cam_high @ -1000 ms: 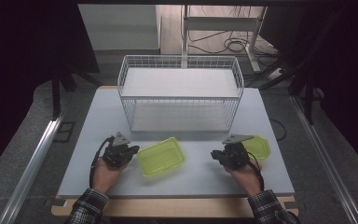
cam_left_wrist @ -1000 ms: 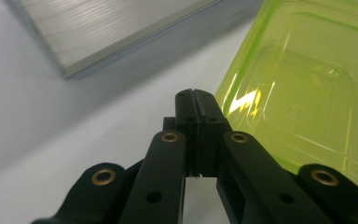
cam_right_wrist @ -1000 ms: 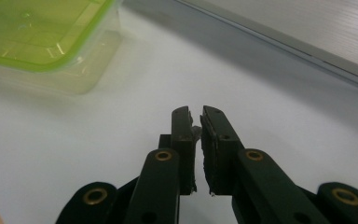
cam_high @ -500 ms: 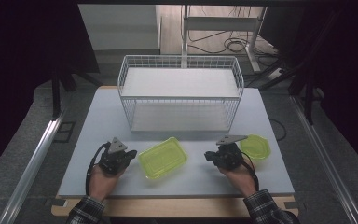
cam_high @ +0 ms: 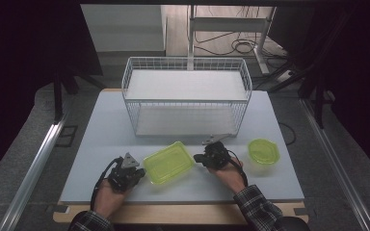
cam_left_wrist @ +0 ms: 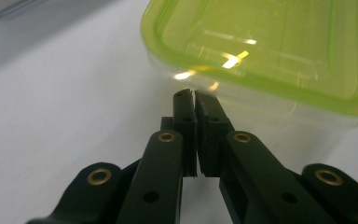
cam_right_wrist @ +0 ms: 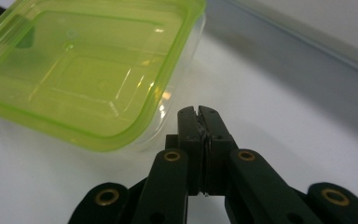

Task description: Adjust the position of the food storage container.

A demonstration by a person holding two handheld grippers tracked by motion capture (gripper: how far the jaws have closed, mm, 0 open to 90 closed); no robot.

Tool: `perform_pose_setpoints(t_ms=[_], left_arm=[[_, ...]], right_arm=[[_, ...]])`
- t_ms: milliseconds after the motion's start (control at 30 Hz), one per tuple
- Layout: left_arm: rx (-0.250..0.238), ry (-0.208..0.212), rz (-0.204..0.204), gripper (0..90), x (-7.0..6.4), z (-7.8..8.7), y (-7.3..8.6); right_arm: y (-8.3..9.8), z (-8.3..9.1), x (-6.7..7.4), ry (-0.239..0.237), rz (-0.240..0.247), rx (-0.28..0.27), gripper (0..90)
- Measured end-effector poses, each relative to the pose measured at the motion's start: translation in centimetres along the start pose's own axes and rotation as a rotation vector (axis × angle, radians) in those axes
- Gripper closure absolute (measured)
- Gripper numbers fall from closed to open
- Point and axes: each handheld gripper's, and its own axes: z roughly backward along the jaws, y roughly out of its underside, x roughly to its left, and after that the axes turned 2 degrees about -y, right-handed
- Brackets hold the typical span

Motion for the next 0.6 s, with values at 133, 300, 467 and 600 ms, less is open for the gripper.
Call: perform_pose_setpoints(t_ms=[133,300,467,600], left_arm=[[0.005,0.001,-0.017,88.1,-0.2,-0.7,-0.6],[-0.005,0.014,-0.022,88.1,-0.2,-1.3,-1.3],[-0.008,0.051,-0.041,88.1,-1.1,-1.6,-1.8],[-0.001,0.067,-0.059,87.8,-2.0,-1.9,-2.0]], right_arm=[[0.3,0.3,0.0,-0.010,-0.009,0.000,87.6],[1.0,0.6,0.3,-0.037,-0.026,0.017,87.4],[2.0,1.2,1.3,0.004,0.021,0.052,86.0],[2.5,1.6,0.9,0.030,0.011,0.061,85.7]])
